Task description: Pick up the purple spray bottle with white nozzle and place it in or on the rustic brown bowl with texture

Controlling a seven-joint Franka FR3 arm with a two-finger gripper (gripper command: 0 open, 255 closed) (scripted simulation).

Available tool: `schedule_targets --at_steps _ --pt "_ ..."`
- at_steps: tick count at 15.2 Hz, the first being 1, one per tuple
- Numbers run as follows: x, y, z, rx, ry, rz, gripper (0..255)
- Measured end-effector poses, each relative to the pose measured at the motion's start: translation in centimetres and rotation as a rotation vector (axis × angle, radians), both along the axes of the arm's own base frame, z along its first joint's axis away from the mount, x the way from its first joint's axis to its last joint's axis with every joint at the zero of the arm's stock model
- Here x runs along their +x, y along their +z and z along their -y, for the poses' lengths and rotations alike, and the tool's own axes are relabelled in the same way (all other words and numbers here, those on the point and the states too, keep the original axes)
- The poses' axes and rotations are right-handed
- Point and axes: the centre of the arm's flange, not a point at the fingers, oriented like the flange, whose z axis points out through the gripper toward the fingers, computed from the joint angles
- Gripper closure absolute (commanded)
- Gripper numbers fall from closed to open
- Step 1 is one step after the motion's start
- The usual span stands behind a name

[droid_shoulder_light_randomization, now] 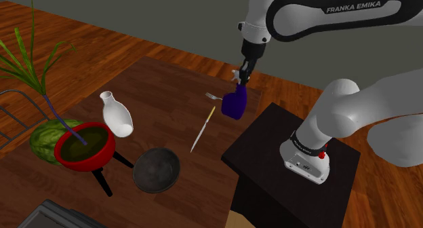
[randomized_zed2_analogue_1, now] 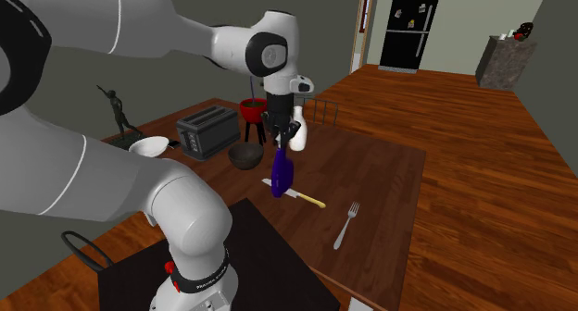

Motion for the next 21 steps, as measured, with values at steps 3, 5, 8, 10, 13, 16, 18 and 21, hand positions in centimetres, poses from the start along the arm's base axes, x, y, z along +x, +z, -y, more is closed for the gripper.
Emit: schedule_targets --at_steps 3,5,8,10,13,16,18,21 --pt "0.0 1.6 0.1 0.0 0.0 0.0 255" --pt "0.0 2.5 0.0 0.0 0.0 0.0 255" --pt "0.4 3.6 -2.6 -0.001 0.0 0.0 255" --pt "1.0 4.2 -5.2 -0.001 0.001 0.0 255" --pt "1.5 5.0 -8.9 -0.001 0.001 0.0 255" --pt "2.4 6.2 -12.7 -0.001 0.001 0.0 255" --pt "2.3 6.5 -15.3 -0.001 0.001 0.0 255" --pt "3.1 7.3 -19.3 -0.001 0.002 0.0 255"
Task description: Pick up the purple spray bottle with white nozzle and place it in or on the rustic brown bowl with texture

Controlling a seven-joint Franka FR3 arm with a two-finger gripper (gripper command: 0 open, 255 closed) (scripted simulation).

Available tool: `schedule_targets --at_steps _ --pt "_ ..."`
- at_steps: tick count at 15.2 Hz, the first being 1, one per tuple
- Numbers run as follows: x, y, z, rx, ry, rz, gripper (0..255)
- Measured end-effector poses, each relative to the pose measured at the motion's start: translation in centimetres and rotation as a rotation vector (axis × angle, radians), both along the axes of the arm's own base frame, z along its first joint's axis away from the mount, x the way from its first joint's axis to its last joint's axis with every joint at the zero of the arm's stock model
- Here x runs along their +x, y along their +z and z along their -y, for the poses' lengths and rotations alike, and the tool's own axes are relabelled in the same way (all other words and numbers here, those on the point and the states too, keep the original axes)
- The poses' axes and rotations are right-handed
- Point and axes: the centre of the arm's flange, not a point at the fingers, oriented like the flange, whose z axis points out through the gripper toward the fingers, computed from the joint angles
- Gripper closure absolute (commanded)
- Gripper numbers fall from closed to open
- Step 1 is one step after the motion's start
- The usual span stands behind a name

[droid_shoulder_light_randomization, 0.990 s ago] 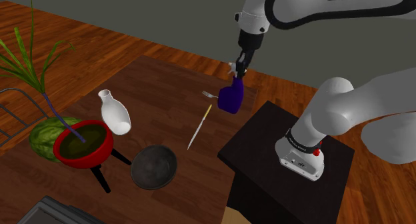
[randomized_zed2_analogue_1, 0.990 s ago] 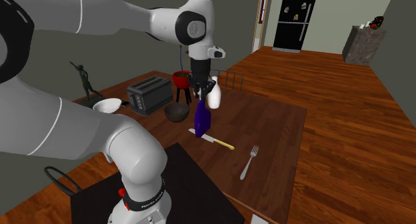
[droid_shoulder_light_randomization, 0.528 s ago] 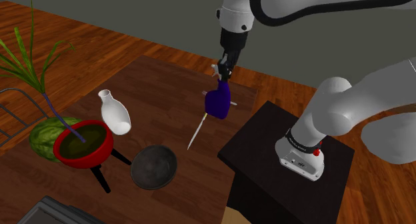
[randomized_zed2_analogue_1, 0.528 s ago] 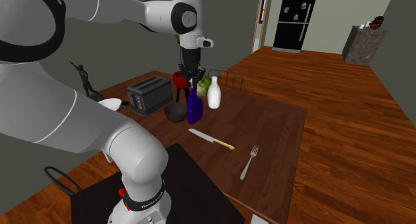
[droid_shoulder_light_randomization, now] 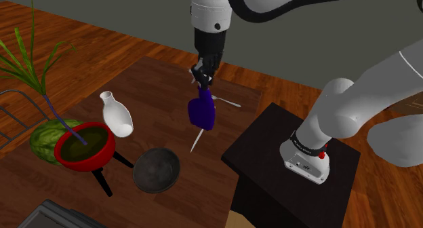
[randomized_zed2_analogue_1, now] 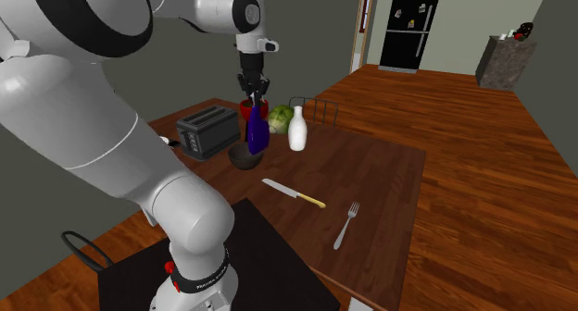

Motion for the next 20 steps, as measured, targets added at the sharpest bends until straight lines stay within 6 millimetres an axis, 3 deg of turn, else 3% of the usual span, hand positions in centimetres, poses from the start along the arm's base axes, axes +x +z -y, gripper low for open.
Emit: schedule_targets --at_steps 5,15,20 --pt "1.5 1.7 -5.6 0.0 0.0 0.0 255" --pt "3.0 4.9 -18.8 0.001 0.003 -0.001 255" --pt "3.6 3.0 -20.4 0.001 -0.001 -0.001 255"
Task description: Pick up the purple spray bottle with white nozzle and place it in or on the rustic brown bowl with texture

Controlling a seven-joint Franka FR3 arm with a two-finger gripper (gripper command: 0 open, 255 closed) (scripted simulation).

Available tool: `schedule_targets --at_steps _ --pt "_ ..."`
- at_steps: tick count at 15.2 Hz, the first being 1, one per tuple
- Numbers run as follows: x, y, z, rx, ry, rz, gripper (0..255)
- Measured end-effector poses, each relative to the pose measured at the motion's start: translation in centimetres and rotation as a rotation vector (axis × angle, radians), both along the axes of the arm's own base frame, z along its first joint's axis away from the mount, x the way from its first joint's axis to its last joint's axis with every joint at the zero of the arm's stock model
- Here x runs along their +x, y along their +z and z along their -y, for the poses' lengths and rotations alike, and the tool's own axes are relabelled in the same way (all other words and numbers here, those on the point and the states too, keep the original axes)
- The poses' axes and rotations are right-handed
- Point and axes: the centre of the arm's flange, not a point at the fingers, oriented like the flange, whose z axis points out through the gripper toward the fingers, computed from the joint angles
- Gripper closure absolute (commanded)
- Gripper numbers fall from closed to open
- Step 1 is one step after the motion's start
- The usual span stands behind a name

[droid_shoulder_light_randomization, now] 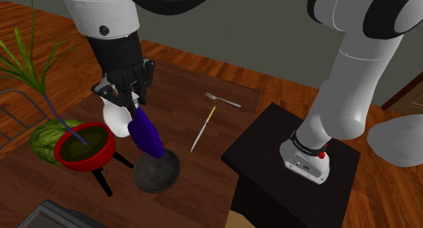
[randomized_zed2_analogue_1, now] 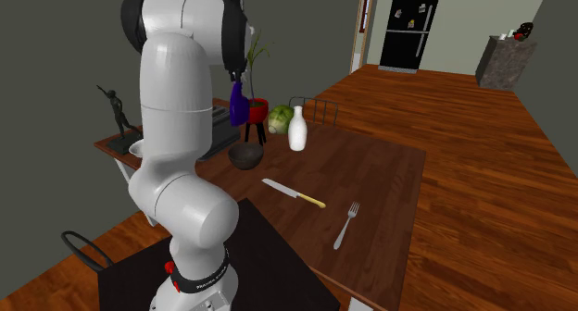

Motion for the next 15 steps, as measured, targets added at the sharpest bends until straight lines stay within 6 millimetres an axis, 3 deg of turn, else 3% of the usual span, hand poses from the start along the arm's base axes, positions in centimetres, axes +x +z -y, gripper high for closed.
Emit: schedule_targets --at_steps 15 --pt "-0.1 -7.9 -0.1 0.0 0.0 0.0 255"
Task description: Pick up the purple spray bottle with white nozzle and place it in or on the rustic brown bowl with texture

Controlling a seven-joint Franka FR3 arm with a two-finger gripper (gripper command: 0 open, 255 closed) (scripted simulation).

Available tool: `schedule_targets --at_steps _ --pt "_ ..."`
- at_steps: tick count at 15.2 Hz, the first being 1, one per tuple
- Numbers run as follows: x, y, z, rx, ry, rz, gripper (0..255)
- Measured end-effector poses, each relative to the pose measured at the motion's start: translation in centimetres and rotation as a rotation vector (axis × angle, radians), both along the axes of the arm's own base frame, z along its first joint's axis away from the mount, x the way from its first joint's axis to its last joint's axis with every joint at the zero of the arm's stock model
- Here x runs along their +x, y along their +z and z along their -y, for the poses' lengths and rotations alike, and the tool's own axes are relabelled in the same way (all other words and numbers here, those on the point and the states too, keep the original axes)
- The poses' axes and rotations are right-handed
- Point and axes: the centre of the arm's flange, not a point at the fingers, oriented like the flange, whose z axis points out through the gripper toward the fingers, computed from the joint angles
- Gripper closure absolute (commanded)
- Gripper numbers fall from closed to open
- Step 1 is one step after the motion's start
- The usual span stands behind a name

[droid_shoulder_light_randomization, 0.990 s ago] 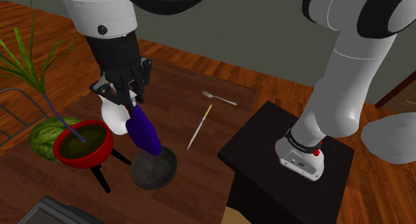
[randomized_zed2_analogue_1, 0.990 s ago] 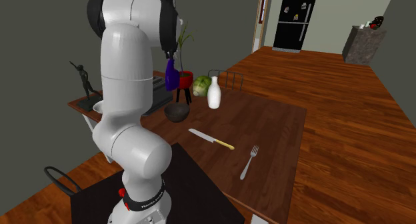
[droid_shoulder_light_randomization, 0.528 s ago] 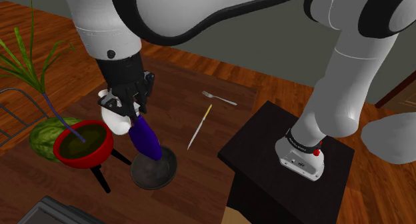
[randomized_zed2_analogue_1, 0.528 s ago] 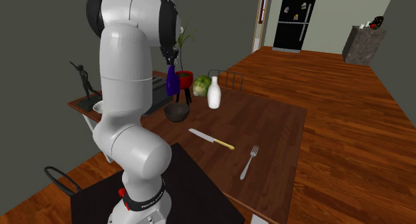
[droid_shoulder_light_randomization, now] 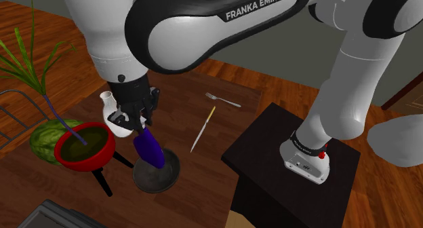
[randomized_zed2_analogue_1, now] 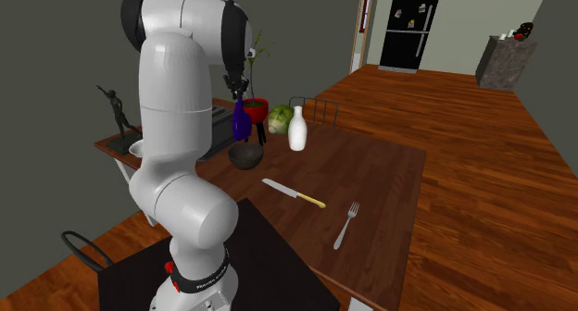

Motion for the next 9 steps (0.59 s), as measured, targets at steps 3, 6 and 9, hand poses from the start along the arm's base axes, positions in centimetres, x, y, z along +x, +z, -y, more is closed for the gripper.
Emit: schedule_targets --at_steps 3,6,9 --pt "0.1 -1.6 0.0 0.0 0.0 0.0 255" --pt "0.1 -3.3 0.1 0.0 0.0 0.0 255" --pt "0.1 -4.7 0.0 0.0 0.0 0.0 255"
